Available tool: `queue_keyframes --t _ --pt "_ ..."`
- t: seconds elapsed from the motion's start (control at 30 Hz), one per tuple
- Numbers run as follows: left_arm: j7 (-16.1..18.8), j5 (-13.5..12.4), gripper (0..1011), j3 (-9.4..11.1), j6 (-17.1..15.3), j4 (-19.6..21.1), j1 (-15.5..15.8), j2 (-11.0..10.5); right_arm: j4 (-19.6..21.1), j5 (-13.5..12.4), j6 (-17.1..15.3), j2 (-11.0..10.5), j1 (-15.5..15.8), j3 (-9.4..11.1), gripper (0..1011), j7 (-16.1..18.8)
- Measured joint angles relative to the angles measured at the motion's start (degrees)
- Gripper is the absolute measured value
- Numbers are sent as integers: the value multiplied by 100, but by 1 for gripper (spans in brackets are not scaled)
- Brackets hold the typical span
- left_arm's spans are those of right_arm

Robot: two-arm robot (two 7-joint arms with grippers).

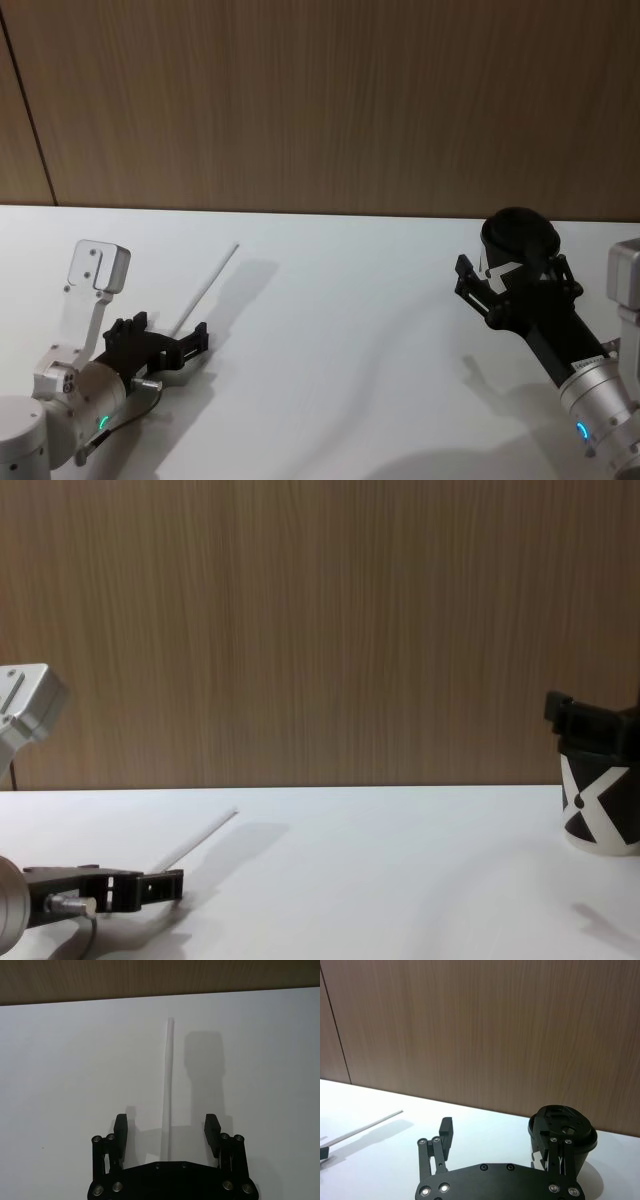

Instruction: Pick up the straw with one hand, pass it to the other hand, and insert it into the cup.

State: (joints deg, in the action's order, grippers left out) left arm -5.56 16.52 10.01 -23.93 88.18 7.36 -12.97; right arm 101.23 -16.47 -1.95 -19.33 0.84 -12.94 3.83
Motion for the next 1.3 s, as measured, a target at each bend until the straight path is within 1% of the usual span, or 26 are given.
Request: queue_keyframes --t 0.17,0.23,1.3 --pt "5 0 906 -18 -16 0 -5 10 0 0 0 0 0 0 1001 0" --pt "8 0 888 -21 -23 0 -6 16 0 0 0 0 0 0 1001 0" --pt "14 8 692 -22 -67 0 -13 50 0 0 0 0 0 0 1001 0"
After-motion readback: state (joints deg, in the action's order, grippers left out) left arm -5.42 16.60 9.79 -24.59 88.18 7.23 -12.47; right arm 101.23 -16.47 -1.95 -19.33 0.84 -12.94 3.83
